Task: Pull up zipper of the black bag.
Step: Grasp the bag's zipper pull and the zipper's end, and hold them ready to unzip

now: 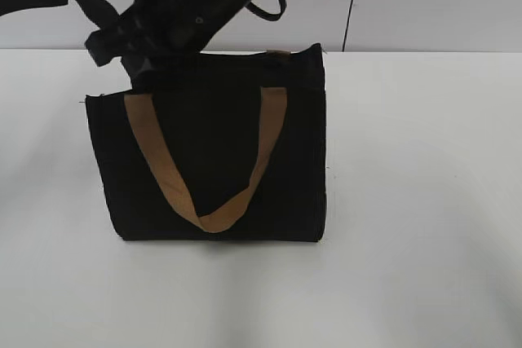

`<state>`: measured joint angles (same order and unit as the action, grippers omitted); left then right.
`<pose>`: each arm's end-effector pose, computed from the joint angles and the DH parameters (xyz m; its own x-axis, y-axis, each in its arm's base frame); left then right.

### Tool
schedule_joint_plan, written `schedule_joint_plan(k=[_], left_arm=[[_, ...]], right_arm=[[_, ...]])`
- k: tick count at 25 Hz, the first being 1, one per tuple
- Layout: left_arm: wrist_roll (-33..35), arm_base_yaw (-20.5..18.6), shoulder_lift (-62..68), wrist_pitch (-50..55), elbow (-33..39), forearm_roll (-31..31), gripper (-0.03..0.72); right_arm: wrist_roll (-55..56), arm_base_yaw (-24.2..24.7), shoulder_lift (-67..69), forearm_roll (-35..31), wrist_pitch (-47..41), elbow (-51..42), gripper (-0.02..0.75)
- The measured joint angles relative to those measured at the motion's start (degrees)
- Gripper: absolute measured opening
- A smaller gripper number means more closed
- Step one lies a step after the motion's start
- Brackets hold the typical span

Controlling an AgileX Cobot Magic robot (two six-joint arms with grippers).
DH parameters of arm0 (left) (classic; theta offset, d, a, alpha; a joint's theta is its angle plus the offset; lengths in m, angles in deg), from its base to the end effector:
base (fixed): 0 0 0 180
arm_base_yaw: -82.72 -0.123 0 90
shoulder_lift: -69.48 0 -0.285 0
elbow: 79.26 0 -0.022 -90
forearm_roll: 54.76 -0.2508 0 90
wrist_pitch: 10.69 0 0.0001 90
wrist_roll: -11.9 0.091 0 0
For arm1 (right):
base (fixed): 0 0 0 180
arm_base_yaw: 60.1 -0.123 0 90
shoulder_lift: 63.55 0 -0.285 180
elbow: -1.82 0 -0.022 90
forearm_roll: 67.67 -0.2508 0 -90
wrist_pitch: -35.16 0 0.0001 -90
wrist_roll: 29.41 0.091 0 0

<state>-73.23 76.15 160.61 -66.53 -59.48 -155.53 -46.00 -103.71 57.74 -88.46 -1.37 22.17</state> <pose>0.2971 -0.0402 0.3076 -0.3054 0.1994 -0.9311 0.7707 0.6261 -0.1187 0.3202 0.3316 0.2769 -0.5228 -0.4892 -0.6981 -0.7777 0.6090 0.1556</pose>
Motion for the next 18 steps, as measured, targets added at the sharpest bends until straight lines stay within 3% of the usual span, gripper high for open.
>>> schedule_joint_plan(k=[10, 18], left_arm=[[-0.11, 0.0, 0.0, 0.29, 0.61, 0.0, 0.022], [-0.23, 0.0, 0.0, -0.81, 0.61, 0.0, 0.021]], right_arm=[[-3.92, 0.11, -2.86, -0.03, -4.93, -0.18, 0.009], [-4.14, 0.06, 1.59, -3.2, 0.13, -0.12, 0.01]])
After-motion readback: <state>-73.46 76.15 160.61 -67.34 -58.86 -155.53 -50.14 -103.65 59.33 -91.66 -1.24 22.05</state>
